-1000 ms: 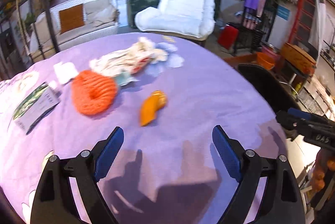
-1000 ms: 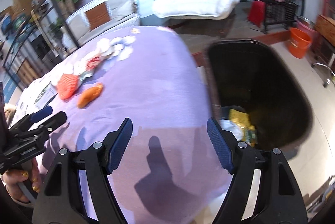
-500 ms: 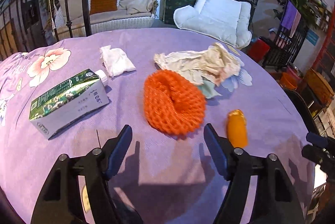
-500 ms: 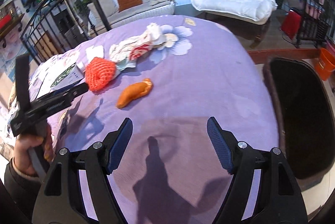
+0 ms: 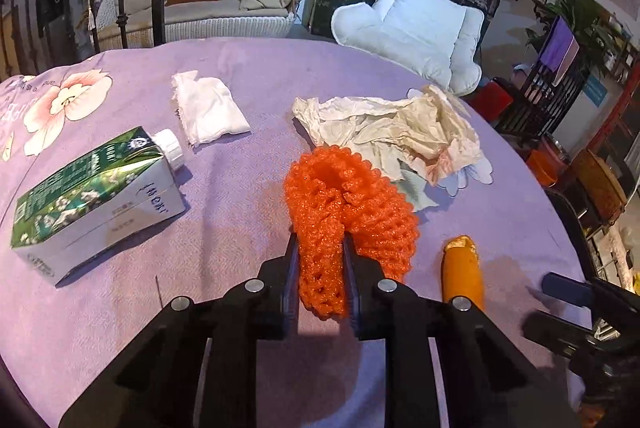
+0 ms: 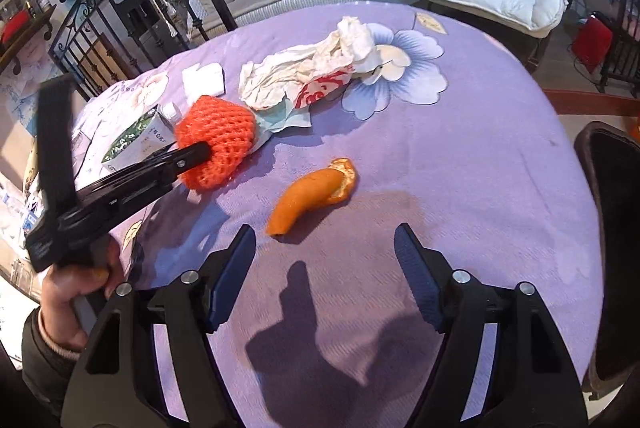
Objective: Collect trash
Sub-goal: 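Grasp the orange foam net with the left tool while the right tool grasps the orange peel, then carry the orange peel in the right tool and foam net in the left tool over the bin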
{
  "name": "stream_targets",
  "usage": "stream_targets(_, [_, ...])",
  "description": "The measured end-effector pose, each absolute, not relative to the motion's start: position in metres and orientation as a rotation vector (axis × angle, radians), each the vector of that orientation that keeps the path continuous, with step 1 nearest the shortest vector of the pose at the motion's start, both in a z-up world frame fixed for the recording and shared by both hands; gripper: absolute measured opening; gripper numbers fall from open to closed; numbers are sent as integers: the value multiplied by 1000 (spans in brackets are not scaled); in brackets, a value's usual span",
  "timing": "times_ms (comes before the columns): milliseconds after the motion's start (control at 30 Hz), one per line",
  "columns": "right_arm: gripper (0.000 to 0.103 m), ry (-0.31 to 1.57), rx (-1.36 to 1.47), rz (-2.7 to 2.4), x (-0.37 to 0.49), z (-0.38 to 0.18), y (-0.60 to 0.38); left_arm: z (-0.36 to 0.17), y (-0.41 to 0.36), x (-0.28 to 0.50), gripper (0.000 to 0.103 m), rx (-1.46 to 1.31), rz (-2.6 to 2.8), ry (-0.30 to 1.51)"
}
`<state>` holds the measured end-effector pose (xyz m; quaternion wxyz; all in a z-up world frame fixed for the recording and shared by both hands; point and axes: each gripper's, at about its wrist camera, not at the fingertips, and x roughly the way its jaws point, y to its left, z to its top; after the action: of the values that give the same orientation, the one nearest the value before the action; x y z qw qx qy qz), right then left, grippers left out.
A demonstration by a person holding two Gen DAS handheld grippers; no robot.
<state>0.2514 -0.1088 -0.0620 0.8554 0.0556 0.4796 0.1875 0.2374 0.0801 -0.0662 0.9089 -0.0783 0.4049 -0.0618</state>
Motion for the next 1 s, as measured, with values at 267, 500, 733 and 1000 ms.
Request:
stream_targets(267, [58, 1074, 53, 406, 279, -77, -73, -43, 83, 196, 20, -82, -56, 735])
stream_targets(500, [44, 1113, 42, 369, 292, -90, -67, -44, 91, 184, 20, -133, -64, 740])
stream_targets(733, [17, 1115, 84, 374, 291, -93, -73, -49, 91, 177, 20, -151, -68, 756])
stream_targets(1000, [15, 1043, 78, 402, 273, -79, -73, -51, 86, 167, 20, -151, -73, 763])
